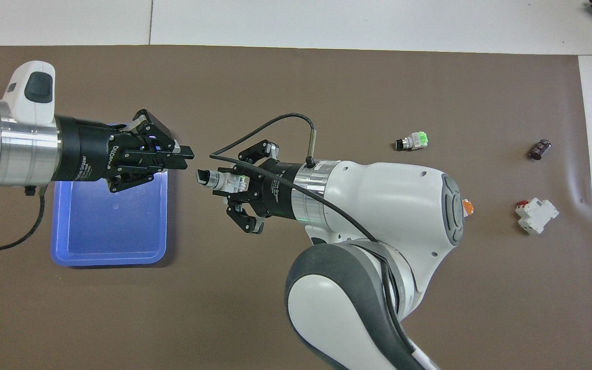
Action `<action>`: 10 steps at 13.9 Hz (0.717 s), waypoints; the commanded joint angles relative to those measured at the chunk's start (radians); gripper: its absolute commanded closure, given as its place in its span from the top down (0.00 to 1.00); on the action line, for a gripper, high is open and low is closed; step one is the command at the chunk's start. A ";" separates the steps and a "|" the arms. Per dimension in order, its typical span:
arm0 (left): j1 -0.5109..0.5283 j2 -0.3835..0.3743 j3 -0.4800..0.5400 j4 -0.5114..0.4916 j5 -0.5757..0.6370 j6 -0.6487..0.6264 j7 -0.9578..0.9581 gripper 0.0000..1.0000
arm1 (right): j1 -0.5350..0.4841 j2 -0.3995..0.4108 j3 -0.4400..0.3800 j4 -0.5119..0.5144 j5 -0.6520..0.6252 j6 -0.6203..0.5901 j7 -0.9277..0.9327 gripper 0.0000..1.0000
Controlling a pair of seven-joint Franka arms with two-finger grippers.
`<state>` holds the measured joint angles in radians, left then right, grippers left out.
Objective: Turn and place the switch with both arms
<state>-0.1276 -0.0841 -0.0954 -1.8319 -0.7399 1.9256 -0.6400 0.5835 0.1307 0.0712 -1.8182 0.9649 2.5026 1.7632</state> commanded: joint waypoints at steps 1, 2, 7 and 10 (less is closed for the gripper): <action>-0.015 -0.048 0.005 -0.073 -0.021 0.029 -0.036 0.28 | 0.010 0.009 0.002 0.013 0.023 0.019 0.010 0.00; -0.014 -0.054 -0.006 -0.079 -0.021 0.029 -0.041 0.28 | 0.013 0.009 0.002 0.013 0.023 0.021 0.010 0.00; -0.014 -0.054 -0.009 -0.075 -0.036 -0.009 -0.076 0.03 | 0.013 0.009 0.002 0.013 0.023 0.021 0.010 0.00; -0.012 -0.059 -0.009 -0.075 -0.036 -0.037 -0.078 0.03 | 0.013 0.009 0.002 0.013 0.023 0.021 0.009 0.00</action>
<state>-0.1266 -0.1045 -0.1056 -1.8762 -0.7458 1.9199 -0.6985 0.5943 0.1294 0.0698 -1.8182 0.9649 2.5070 1.7633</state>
